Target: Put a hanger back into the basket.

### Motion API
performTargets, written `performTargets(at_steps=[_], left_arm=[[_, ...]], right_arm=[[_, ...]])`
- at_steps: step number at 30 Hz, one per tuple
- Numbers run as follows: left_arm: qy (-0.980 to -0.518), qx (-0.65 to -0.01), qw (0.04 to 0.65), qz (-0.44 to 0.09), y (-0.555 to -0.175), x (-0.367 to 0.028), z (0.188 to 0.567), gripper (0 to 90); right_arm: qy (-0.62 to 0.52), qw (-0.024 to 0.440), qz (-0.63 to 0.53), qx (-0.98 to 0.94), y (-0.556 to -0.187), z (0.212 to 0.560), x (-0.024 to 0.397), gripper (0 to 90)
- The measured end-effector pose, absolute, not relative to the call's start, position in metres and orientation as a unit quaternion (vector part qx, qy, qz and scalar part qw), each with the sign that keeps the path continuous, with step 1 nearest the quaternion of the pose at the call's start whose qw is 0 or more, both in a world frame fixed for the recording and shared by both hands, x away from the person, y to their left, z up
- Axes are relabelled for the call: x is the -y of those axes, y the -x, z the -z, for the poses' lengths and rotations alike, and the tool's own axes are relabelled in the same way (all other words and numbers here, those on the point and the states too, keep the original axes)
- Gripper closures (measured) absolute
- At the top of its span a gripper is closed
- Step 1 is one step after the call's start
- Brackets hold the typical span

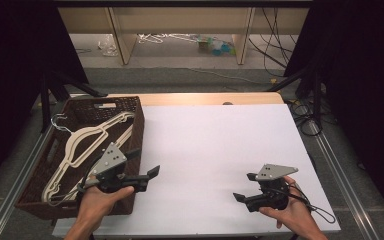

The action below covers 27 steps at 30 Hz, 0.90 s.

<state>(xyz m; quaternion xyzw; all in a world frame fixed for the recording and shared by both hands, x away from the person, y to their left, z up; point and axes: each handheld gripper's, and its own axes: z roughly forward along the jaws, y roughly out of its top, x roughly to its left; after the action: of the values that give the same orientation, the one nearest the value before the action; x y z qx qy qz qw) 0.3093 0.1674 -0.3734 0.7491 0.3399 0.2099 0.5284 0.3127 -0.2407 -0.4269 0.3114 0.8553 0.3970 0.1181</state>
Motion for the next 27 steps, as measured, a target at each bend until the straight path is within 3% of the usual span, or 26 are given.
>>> performTargets(at_steps=[27], left_arm=[[-0.778,-0.288,0.525,-0.188,-0.273,-0.118,0.421,17.2]], right_arm=[[-0.321,0.134,-0.437,-0.829,-0.298,0.422,0.24,19.9]])
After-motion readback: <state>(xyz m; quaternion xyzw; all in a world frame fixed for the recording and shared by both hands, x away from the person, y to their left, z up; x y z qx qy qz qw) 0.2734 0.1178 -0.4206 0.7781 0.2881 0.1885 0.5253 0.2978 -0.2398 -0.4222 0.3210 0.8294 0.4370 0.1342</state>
